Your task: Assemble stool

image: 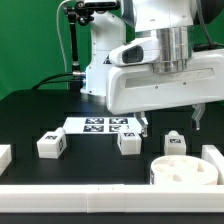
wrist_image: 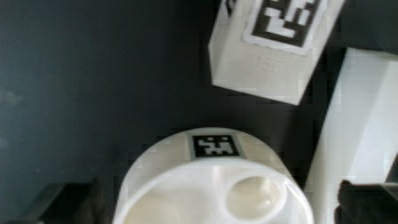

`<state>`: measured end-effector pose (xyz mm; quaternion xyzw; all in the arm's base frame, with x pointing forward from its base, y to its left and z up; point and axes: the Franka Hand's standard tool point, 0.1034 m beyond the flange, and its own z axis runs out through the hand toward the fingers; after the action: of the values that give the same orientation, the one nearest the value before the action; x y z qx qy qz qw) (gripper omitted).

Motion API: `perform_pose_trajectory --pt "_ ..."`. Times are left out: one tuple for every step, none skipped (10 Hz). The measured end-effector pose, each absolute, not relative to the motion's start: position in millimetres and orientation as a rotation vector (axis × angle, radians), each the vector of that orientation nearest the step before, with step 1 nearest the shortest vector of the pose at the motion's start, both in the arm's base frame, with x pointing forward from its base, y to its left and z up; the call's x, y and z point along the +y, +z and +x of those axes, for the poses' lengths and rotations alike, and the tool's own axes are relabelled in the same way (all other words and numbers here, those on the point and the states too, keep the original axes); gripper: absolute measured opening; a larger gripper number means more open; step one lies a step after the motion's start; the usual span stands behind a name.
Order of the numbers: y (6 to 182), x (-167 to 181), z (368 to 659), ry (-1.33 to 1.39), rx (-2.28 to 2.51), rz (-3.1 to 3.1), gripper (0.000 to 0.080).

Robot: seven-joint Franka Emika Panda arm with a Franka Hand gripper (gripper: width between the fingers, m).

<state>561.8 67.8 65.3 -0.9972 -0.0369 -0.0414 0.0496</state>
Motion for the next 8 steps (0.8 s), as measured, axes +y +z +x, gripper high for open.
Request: perform_pose_trajectory --pt "63.1 70.4 558.0 -0.106 0.159 -3.029 0.0649" --pt "61.6 69.3 555.3 -0.074 0.356 -3.007 0.0649" --pt "60.6 68.2 553.1 -0.032 0.529 -2.97 0.0649" --pt "59.9 66.4 553.8 -0.019 0.577 -2.948 0.0649" --pt "59.7 67.3 553.5 -0.02 0.559 -2.952 0.0649" --pt "59.6 67.8 553.4 -0.02 0.558 -2.952 0.0649" --pt "59.1 68.0 553.1 -0.019 0.555 -2.953 0.0649" --pt "55.9 72.5 550.9 -0.015 0.498 -2.981 0.0649"
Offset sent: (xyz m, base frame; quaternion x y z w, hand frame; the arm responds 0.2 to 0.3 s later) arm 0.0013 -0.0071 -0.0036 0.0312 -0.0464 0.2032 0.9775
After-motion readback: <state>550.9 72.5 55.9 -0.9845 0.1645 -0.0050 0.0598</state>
